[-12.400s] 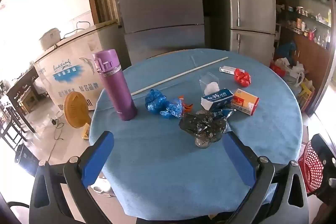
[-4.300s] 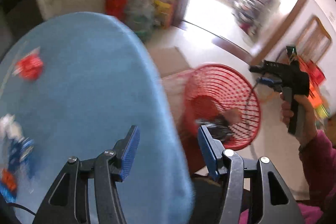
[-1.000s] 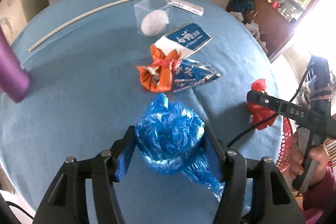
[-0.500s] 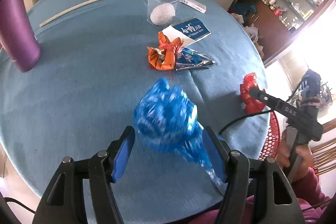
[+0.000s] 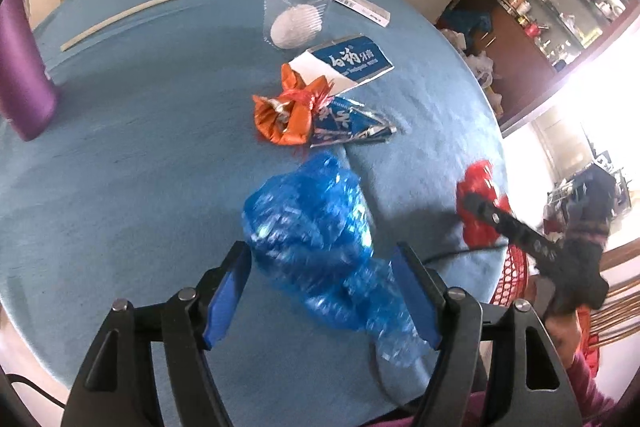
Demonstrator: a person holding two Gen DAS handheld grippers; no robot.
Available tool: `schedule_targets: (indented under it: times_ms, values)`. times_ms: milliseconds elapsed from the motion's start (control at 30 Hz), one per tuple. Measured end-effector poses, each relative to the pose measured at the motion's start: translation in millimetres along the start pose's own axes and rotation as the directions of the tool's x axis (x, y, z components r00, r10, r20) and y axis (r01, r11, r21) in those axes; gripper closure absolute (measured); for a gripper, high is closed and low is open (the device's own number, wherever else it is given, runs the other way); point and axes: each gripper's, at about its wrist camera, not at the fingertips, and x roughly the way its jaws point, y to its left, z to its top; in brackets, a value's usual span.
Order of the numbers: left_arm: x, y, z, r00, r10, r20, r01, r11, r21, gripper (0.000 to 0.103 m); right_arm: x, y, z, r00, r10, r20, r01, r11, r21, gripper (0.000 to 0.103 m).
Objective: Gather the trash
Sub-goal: 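Lift the blue bags and red bag and carry them toward the red basket, then open both tools over the red basket to drop the bags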
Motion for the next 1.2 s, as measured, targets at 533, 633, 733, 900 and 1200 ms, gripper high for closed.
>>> schedule_targets:
  times_ms: [533, 633, 733, 900, 1200]
  values:
    - [5, -27, 29, 0.999, -0.007, 0.033, 0.004, 0.995, 0.102, 0.046, -98, -27, -25, 0.974, 0.185, 0.128, -0.192, 0.980, 0.044, 0.054]
    - [-3, -51, 37, 0.998, -0.016, 0.053, 0.006, 0.983, 0.184, 0.046, -120, -33, -26, 0.971, 0.175, 0.160, -0.185, 0.981, 0.053, 0.054]
    - [-8, -85, 40, 0.997, -0.031, 0.071, 0.008, 0.955, 0.296, 0.046, -140, -38, -28, 0.976, 0.126, 0.180, -0.138, 0.989, 0.053, 0.054]
    - [-4, -151, 35, 0.995, -0.062, 0.074, 0.017, 0.867, 0.497, 0.046, -170, -55, -39, 0.986, 0.028, 0.167, -0.039, 0.997, 0.063, 0.054]
    - [9, -235, 24, 0.991, -0.130, 0.035, 0.069, 0.717, 0.693, 0.046, -254, -115, -53, 0.974, -0.152, 0.171, 0.148, 0.988, 0.034, 0.054]
